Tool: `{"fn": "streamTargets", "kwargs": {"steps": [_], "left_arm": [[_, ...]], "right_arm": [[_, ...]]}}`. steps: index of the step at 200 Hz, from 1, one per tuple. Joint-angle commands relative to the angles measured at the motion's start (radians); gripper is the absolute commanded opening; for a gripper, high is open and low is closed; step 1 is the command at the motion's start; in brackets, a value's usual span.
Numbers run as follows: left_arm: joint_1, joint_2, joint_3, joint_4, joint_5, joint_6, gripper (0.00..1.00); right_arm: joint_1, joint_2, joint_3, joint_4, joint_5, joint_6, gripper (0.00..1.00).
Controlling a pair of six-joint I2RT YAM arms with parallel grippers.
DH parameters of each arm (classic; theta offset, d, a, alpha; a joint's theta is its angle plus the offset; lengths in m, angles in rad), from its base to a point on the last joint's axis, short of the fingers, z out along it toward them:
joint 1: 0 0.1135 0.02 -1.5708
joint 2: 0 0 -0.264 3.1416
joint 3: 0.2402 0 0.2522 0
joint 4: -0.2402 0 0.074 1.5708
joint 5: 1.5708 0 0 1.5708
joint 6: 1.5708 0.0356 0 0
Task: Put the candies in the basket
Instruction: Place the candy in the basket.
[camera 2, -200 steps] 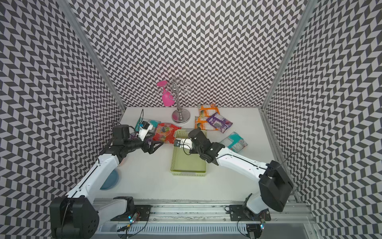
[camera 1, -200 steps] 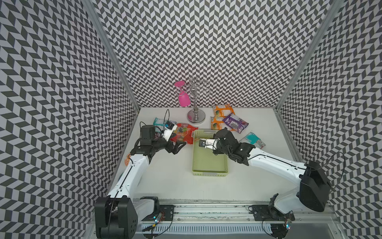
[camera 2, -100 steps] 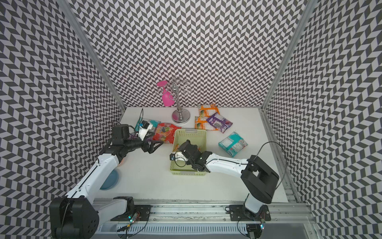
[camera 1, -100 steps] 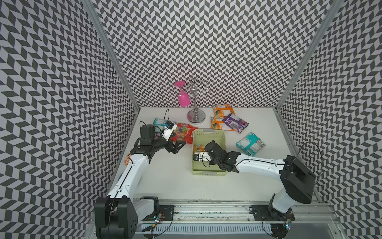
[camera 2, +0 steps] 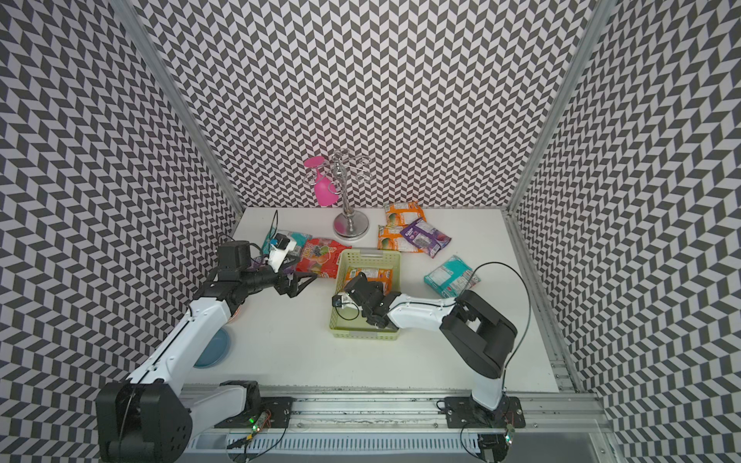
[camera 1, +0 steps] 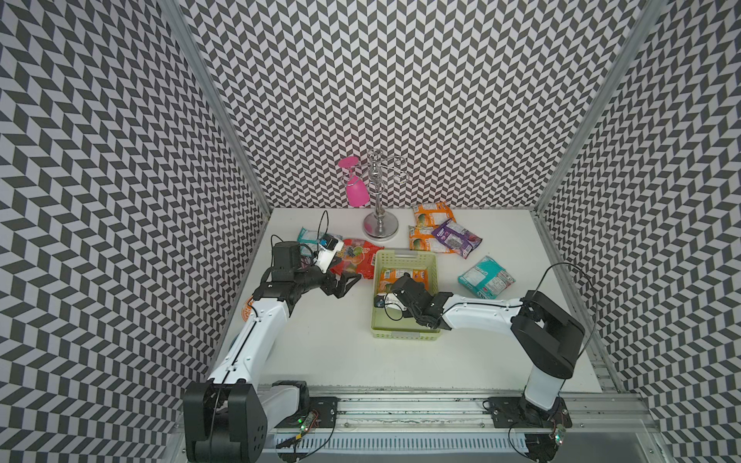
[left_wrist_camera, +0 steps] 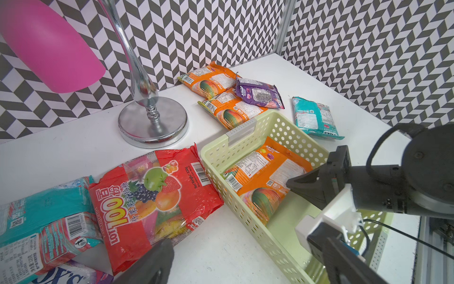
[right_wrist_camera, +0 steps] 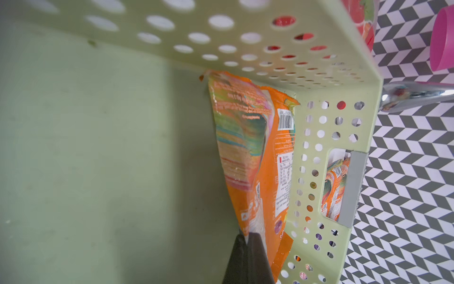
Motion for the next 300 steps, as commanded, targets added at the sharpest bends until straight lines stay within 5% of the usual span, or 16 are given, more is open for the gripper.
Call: {"fn": "streamTargets", "kwargs": {"steps": [1,73,179,222,243,300], "left_arm": [[-0.004,-0.020,0.030,-0.009,0.001,-0.002,0.99],[-0.002,-0.024,0.023,0.014,-0.047,-0.048,0.99],[0.025,-0.013,-0.012,0.114,-0.419,-0.144,0.99],[0.026,-0.008,-0.041,0.126,-0.554,-0.021,0.98],[0.024,-0.006,-0.039,0.120,-0.637,0.051,0.98],[0.019,0.000,-0.087,0.116,-0.758,0.350,0.98]], "right_arm": [[-0.017,0.007,0.025,0.053,0.030,0.071,0.00],[-0.023,0.030,0.071,0.026,-0.048,0.181,0.21],[-0.023,-0.175,0.049,0.001,-0.145,0.282,0.74],[-0.033,-0.289,0.016,0.009,-0.137,0.322,0.76],[-0.047,-0.353,-0.010,0.021,-0.135,0.347,0.99],[-0.165,-0.518,-0.088,0.040,-0.241,0.428,0.99]]}}
